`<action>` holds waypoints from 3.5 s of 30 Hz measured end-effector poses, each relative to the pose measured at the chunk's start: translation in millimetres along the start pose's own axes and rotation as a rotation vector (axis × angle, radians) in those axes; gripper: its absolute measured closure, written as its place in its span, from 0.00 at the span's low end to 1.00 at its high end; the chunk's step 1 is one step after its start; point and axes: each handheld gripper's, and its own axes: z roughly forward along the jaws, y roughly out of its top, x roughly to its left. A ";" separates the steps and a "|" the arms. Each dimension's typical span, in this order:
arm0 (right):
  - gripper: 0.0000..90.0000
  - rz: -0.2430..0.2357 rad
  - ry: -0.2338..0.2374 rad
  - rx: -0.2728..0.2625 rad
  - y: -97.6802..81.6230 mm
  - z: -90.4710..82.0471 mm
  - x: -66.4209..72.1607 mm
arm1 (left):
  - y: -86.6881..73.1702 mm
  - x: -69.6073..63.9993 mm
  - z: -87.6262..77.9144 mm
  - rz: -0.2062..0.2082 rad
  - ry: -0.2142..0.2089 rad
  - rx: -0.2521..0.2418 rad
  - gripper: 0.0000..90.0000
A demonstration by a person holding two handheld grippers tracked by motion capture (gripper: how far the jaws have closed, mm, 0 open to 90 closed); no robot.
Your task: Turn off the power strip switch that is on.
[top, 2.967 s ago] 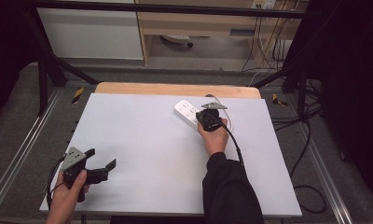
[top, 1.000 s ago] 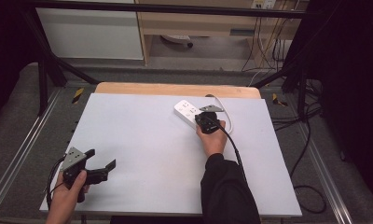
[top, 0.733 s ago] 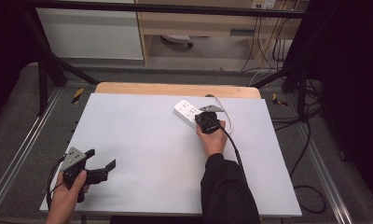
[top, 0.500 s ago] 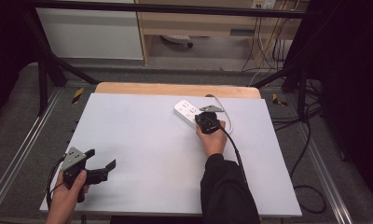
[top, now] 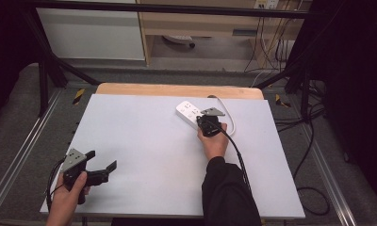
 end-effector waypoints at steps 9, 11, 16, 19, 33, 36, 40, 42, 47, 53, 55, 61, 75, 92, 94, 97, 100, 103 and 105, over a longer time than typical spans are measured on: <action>1.00 -0.014 -0.010 0.006 0.8 0.2 1.4 | -0.1 -0.6 0.0 0.001 -0.001 0.001 0.06; 1.00 -0.015 -0.013 0.006 0.6 -0.1 2.1 | -0.1 -0.6 0.1 0.002 -0.001 0.000 0.06; 1.00 -0.019 -0.019 0.011 1.5 0.3 2.7 | 0.0 -0.6 -0.1 -0.001 -0.001 0.000 0.06; 1.00 -0.019 -0.023 0.013 1.8 0.4 3.5 | 0.1 -0.9 0.0 0.000 -0.001 -0.002 0.06; 1.00 -0.040 -0.033 0.027 2.3 0.6 5.0 | 0.2 -0.5 -0.8 -0.002 0.001 -0.004 0.06; 1.00 -0.025 -0.032 0.025 2.3 0.8 4.6 | 0.2 -0.6 -0.3 -0.003 -0.003 -0.002 0.06; 1.00 -0.018 -0.026 0.025 2.0 0.6 4.1 | 0.2 -0.9 -0.5 -0.002 -0.001 -0.002 0.06; 1.00 -0.015 -0.025 0.026 2.3 0.7 3.9 | 0.2 -0.7 -0.2 -0.002 -0.003 -0.001 0.06; 1.00 -0.024 -0.018 0.034 3.7 0.7 2.7 | 0.1 -0.5 -0.3 -0.003 -0.002 -0.002 0.06; 1.00 -0.029 0.001 0.038 3.8 -0.1 0.2 | 0.0 0.2 0.2 0.001 -0.001 0.002 0.06; 1.00 -0.023 0.005 0.037 3.8 -0.1 -0.2 | 0.0 0.3 0.3 0.001 -0.001 0.003 0.06; 1.00 -0.026 0.013 0.044 3.9 -1.3 -1.2 | -0.1 0.4 0.2 0.001 0.000 0.003 0.06; 1.00 0.013 0.006 0.062 7.4 -4.2 -7.0 | 0.0 0.7 1.1 -0.001 0.000 0.002 0.06; 0.96 0.055 0.049 0.005 16.2 -16.6 -4.5 | -0.4 1.4 1.4 0.002 -0.002 0.010 0.06; 0.92 0.053 0.057 -0.005 19.2 -19.7 -3.7 | -0.5 1.2 1.6 0.002 -0.002 0.011 0.06; 0.85 0.056 0.059 -0.021 22.6 -23.7 -4.3 | -0.5 1.0 1.6 0.002 0.001 0.012 0.06; 0.74 0.086 0.072 -0.025 24.4 -26.0 -8.0 | -0.4 1.0 1.5 0.002 0.001 0.011 0.06; 0.67 0.091 0.090 -0.026 25.2 -27.3 -10.8 | 0.1 1.2 0.6 0.001 0.004 0.002 0.06; 0.59 0.077 0.088 -0.035 26.1 -28.3 -12.3 | -0.2 1.1 0.7 0.002 0.005 0.003 0.06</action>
